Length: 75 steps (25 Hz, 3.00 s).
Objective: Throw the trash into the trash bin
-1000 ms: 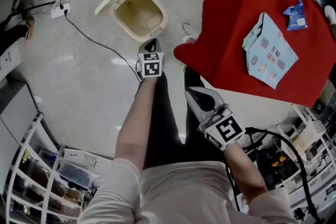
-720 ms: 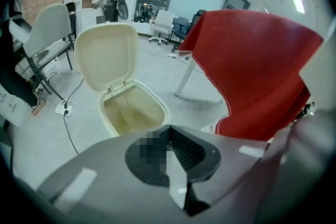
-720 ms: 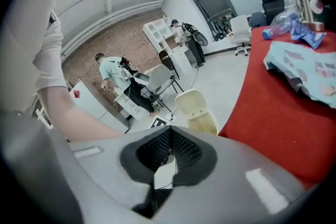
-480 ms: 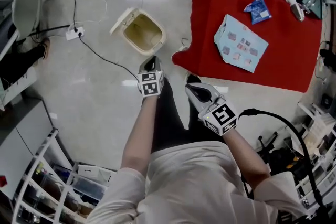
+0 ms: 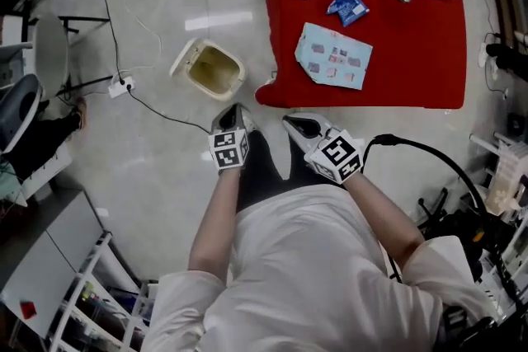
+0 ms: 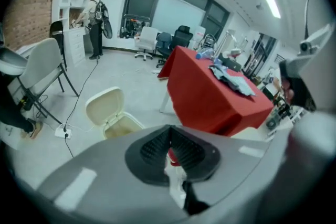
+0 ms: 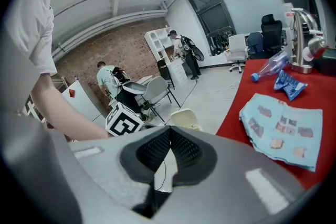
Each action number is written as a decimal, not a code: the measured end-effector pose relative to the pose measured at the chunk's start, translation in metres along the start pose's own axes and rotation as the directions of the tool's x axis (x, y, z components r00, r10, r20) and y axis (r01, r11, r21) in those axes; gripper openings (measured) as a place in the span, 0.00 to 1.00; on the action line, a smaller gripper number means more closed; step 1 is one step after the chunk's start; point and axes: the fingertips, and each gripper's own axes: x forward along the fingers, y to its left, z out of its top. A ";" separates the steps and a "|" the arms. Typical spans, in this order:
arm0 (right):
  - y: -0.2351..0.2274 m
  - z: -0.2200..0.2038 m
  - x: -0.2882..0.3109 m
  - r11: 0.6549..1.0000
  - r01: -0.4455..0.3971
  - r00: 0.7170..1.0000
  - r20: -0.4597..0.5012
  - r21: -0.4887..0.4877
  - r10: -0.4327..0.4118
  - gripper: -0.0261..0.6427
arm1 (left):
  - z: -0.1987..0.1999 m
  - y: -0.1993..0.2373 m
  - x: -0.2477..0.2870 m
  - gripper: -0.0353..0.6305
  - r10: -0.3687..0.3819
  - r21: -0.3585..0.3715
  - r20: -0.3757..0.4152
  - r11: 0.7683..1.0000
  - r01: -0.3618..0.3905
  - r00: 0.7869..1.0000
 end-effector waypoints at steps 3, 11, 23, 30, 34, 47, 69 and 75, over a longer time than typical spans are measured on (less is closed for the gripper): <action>-0.003 0.014 -0.016 1.000 0.026 0.999 0.019 -0.006 -0.026 0.04 | 0.022 -0.019 -0.029 0.06 -0.038 0.023 0.035 0.999 0.038 0.999; -0.006 0.034 -0.054 0.999 0.040 0.997 0.062 -0.003 -0.040 0.04 | 0.077 -0.066 -0.095 0.06 -0.127 0.107 0.131 0.988 0.113 0.983; 0.001 0.068 -0.080 0.999 0.045 0.992 0.119 -0.029 -0.041 0.04 | 0.115 -0.096 -0.157 0.06 -0.217 0.188 0.190 0.965 0.181 0.958; 0.006 0.075 -0.078 0.998 0.029 0.992 0.123 -0.060 -0.022 0.04 | 0.125 -0.099 -0.160 0.06 -0.196 0.163 0.230 0.973 0.161 0.953; 0.002 0.072 -0.081 0.997 0.039 0.993 0.115 -0.059 -0.032 0.04 | 0.122 -0.105 -0.158 0.06 -0.190 0.172 0.221 0.973 0.154 0.957; -0.113 0.038 -0.106 0.971 0.217 0.974 0.043 0.097 -0.222 0.14 | 0.125 -0.126 -0.143 0.06 -0.175 0.163 0.187 0.976 0.145 0.967; -0.300 -0.043 -0.108 0.920 0.371 0.909 -0.252 0.125 -0.332 0.44 | 0.121 -0.152 -0.097 0.06 -0.016 0.063 0.160 0.998 0.006 0.987; -0.313 -0.044 -0.091 0.932 0.329 0.928 -0.236 0.153 -0.289 0.46 | 0.111 -0.155 -0.092 0.06 0.019 0.039 0.143 0.999 -0.025 0.990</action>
